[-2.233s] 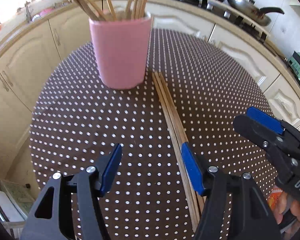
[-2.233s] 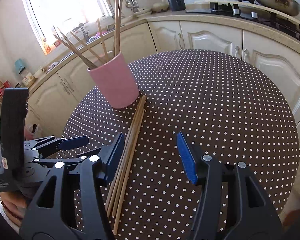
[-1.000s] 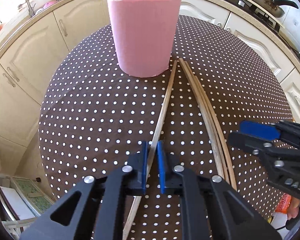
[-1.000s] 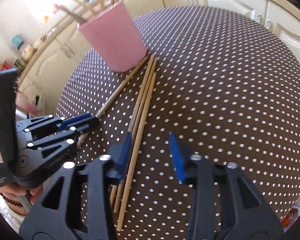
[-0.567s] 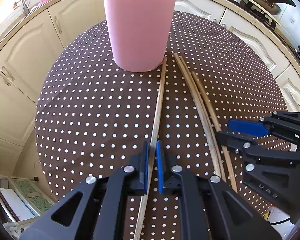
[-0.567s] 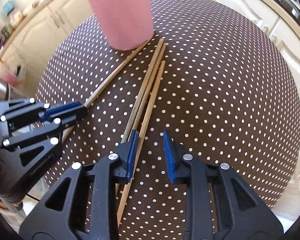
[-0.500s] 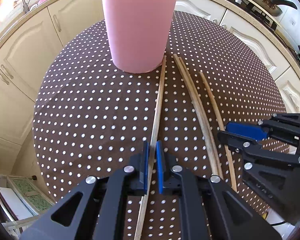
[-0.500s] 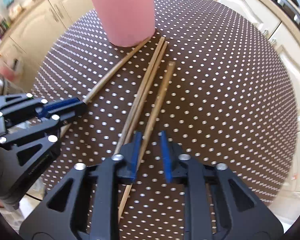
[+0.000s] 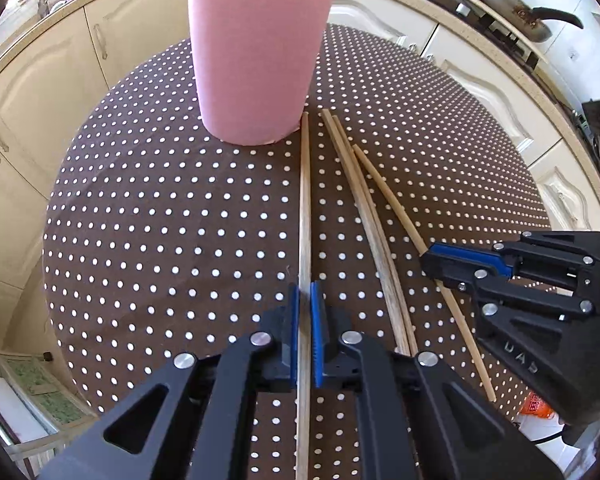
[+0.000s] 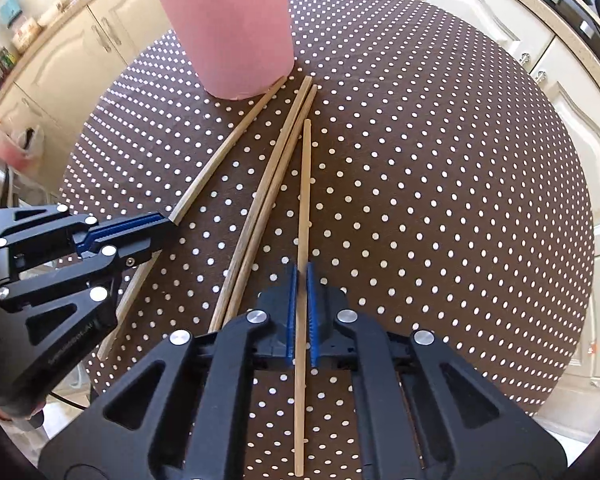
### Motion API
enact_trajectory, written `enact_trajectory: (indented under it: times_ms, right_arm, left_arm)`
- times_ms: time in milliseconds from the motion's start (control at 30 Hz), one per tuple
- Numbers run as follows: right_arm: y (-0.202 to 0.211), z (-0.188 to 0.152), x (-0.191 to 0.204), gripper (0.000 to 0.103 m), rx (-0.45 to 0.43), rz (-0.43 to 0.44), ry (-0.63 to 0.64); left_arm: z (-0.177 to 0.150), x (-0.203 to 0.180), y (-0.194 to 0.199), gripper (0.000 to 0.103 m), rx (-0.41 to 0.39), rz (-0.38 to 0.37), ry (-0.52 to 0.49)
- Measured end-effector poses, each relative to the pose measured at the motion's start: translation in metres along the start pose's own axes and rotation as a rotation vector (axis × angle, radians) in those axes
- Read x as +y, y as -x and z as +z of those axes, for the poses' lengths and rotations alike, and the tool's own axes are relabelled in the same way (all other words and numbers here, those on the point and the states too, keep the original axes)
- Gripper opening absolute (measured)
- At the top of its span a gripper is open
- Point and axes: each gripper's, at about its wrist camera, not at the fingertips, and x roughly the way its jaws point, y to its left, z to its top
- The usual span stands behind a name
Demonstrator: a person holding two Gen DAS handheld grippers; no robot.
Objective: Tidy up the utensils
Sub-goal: 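Lift both chopsticks upright and carry them over the pink cup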
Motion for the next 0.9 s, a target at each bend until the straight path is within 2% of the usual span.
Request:
enact_trajectory:
  times_ms: [200,400,600,900]
  right_arm:
    - [0.021,-0.017,-0.014,0.006,-0.076,0.058,-0.024]
    - [0.052,-0.032,-0.034,0.006,-0.192,0.14,-0.065]
    - [0.089,-0.043,-0.042,0.006,-0.338,0.216,-0.082]
    - [0.137,-0.048,-0.037,0.006,-0.547,0.257,-0.087]
  left_arm:
    - [-0.016,-0.008,0.023,0.006,-0.059,-0.033,-0.027]
    - [-0.026,-0.017,0.056,0.006,-0.144,-0.068,-0.06]
    - [-0.03,-0.028,0.087,0.006,-0.252,-0.097,-0.117]
    - [-0.03,-0.03,0.138,0.006,-0.456,-0.133,-0.129]
